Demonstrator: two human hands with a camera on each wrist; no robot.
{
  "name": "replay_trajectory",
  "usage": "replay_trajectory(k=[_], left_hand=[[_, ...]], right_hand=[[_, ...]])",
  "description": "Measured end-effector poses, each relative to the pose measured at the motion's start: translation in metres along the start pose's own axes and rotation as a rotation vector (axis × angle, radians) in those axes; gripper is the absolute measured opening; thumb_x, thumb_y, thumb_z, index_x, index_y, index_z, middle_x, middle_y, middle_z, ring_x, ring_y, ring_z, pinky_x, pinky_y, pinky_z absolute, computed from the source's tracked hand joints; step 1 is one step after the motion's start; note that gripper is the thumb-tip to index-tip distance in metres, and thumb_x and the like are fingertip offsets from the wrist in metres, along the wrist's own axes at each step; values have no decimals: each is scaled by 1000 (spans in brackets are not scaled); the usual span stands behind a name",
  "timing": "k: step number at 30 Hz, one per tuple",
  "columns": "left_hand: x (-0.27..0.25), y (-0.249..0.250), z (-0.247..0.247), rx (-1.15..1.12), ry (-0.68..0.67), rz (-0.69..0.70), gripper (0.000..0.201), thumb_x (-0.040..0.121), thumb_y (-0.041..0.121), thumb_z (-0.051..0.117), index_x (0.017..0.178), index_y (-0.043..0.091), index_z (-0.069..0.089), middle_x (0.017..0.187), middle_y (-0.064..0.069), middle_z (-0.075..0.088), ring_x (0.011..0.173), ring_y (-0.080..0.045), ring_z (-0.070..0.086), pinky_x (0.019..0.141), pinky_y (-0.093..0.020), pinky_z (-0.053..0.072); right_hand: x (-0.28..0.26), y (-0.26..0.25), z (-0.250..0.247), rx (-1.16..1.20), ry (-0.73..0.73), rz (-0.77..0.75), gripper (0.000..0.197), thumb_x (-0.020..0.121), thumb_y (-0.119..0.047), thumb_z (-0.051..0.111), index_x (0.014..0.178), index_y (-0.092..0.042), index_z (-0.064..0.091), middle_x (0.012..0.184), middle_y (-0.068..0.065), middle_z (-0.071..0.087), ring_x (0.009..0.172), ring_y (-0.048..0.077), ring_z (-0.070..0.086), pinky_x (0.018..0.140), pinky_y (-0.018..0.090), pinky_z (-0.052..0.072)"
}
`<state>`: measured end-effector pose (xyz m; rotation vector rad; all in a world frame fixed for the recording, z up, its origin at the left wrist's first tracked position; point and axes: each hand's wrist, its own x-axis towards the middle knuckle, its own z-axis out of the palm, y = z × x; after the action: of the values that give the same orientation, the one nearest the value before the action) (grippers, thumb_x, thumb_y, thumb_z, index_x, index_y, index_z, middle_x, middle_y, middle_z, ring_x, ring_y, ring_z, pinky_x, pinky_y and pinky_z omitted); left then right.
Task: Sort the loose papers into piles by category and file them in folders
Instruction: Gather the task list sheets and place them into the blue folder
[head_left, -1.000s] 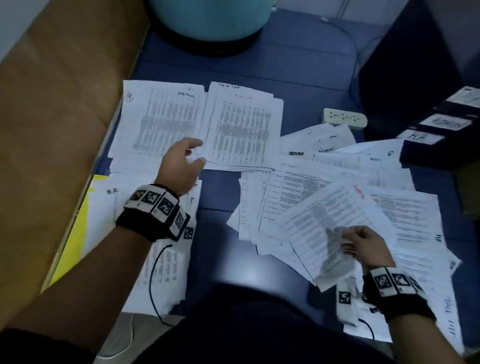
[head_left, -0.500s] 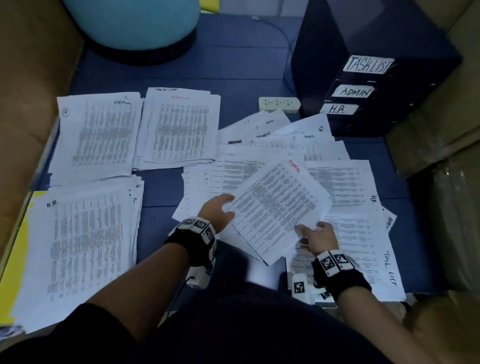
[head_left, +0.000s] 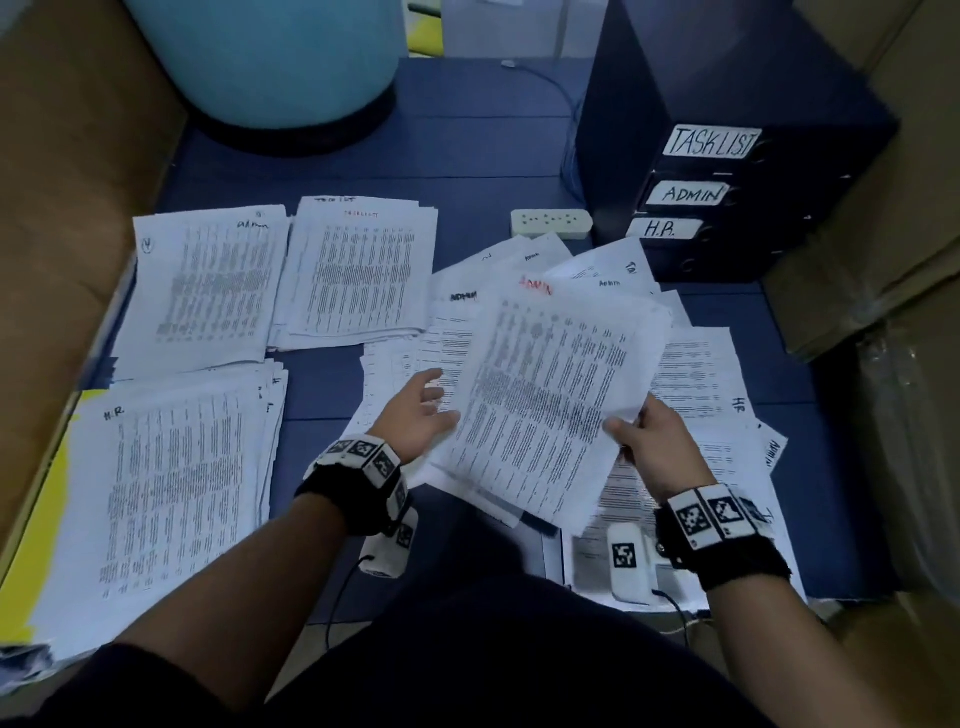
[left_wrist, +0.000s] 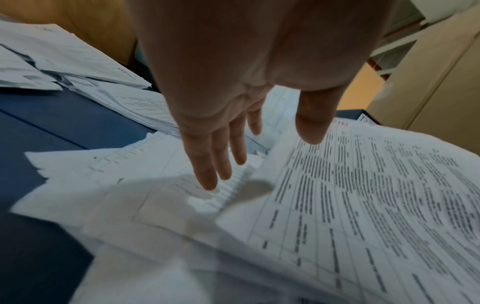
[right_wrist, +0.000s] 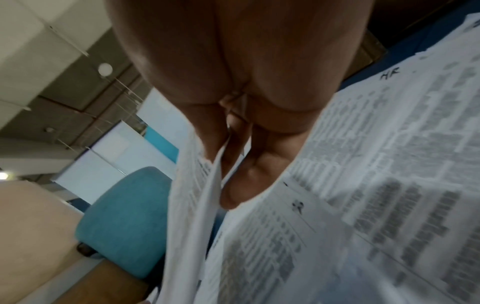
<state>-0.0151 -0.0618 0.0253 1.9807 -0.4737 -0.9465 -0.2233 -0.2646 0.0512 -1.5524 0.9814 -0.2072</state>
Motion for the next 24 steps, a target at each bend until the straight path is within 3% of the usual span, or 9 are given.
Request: replay_trajectory(k=[3,4,8,12,14,17,20,22,24], left_hand=[[-4,12,-2,-80,-48,13,57,88,16,66,137,22,38,122,-2,62,109,-20,62,96,-37,49],[-4,13,-2,-81,-35,21,50,88,15,65,133,19,44,119,-4,65,108,-21,63,98,-43,48],[0,15,1,40,77,72,24,87,16,64,110,12,59,113,-4,67,116,-27,58,100,-50,45],[3,21,15,60,107,108,21,90,7,59,110,11,61,110,-3,67,108,-23,60,99,-40,45],[7,24,23,101,103,115,29,90,8,58,119,8,59,117,-6,65,111,-25,59,100,-39,44],[14,27,33,127,106,89,35,90,11,59,124,7,58,121,-8,64,112,-26,58,100,-41,44],[21,29,44,194,118,99,33,89,10,58,122,4,58,115,-8,64,105,-27,58,94,-37,45],[23,31,51,189,118,92,29,89,6,57,117,5,60,107,-8,65,97,-26,60,86,-34,46],[24,32,56,178,116,80,25,88,5,56,113,7,61,103,-9,67,93,-28,62,85,-39,50]], right_hand=[[4,-8,1,28,-63,-17,28,94,0,53,113,-18,63,109,6,71,98,26,67,82,43,56],[4,-10,3,32,-72,-20,28,94,0,54,113,-19,63,110,7,71,98,27,67,83,44,55],[0,-10,4,89,-39,-18,27,94,2,53,114,-13,62,97,3,71,73,9,64,55,19,48],[-4,5,-6,138,26,50,12,95,-9,59,106,-5,60,82,5,64,63,13,59,55,26,51],[-4,17,-20,170,110,124,13,95,-17,61,100,-5,58,89,12,64,64,19,62,58,31,53],[3,45,-50,-69,283,221,28,93,-28,64,111,-8,57,113,15,65,87,28,64,79,40,53],[9,72,-83,-506,439,475,67,82,-36,75,134,-8,43,136,16,48,123,35,47,97,44,41],[7,81,-97,-634,463,609,84,76,-39,80,139,-6,34,144,19,38,132,39,35,102,51,35],[5,88,-103,-663,426,661,88,74,-37,81,140,-6,31,146,20,34,134,40,31,104,54,32]])
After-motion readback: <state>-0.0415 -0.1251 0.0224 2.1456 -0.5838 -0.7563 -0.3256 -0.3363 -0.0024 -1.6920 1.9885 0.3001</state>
